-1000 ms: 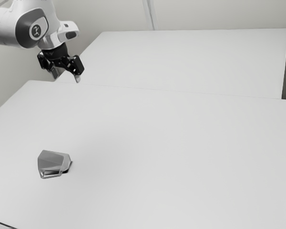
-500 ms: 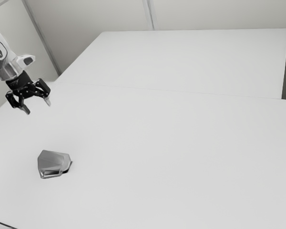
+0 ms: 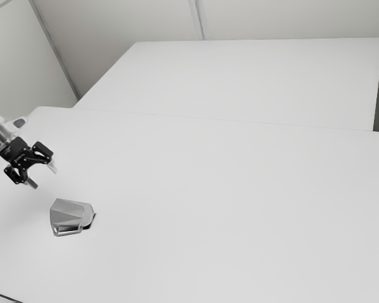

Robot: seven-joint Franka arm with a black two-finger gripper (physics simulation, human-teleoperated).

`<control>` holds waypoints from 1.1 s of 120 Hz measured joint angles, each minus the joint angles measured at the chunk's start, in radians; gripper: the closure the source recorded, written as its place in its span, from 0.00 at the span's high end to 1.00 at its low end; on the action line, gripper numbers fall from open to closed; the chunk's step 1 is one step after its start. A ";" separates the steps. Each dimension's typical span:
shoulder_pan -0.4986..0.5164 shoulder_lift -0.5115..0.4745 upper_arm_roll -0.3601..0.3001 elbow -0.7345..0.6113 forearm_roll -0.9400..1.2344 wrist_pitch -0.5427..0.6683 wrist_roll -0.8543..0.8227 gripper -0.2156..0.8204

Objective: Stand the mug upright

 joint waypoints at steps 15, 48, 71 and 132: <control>0.036 0.037 0.001 -0.004 -0.024 -0.015 0.090 0.79; 0.066 0.090 0.016 -0.035 -0.082 -0.058 0.243 0.79; 0.067 0.106 0.017 -0.078 -0.161 -0.072 0.315 0.79; 0.050 0.109 0.024 -0.169 -0.345 -0.097 0.389 0.69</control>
